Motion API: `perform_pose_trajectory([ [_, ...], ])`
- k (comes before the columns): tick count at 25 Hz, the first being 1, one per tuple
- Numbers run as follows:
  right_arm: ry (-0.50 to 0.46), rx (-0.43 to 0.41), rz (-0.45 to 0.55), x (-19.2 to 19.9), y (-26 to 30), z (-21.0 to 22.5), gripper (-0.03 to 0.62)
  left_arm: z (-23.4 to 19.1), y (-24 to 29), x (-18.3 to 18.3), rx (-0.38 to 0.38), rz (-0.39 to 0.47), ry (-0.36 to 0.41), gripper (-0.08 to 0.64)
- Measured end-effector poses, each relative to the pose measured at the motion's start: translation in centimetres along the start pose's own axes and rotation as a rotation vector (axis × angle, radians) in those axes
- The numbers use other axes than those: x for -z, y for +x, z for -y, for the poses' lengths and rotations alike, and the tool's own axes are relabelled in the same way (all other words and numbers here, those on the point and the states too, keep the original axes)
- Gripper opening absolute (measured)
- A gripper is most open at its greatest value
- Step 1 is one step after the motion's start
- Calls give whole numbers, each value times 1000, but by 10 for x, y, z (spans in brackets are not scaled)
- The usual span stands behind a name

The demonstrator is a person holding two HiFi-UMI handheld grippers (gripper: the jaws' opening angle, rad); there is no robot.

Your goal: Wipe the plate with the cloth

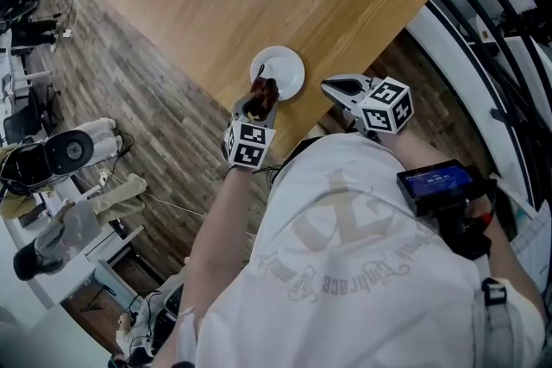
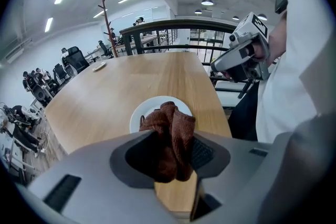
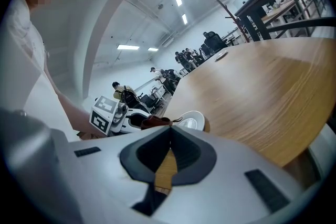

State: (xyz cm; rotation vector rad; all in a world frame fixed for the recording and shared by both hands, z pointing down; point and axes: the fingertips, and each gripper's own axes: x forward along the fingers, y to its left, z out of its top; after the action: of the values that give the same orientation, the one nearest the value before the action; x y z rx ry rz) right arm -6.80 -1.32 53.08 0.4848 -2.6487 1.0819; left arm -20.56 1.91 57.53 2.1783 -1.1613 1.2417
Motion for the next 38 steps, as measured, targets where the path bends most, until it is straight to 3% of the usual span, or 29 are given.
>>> perform_pose_trajectory([
  [15, 65, 59, 33, -5, -19, 14, 14, -68, 23, -25, -59, -8, -20, 168],
  [21, 74, 64, 33, -9, -14, 14, 13, -87, 26, -35, -49, -10, -19, 169],
  [29, 80, 39, 11, -1, -9, 7, 14, -51, 15, -30, 5, 1, 46, 169],
  [35, 55, -30, -27, -23, 3, 19, 14, -21, 13, -47, 31, 7, 59, 169],
  [38, 47, -53, -39, -15, 13, 16, 14, -3, 11, -35, 42, 6, 74, 169],
])
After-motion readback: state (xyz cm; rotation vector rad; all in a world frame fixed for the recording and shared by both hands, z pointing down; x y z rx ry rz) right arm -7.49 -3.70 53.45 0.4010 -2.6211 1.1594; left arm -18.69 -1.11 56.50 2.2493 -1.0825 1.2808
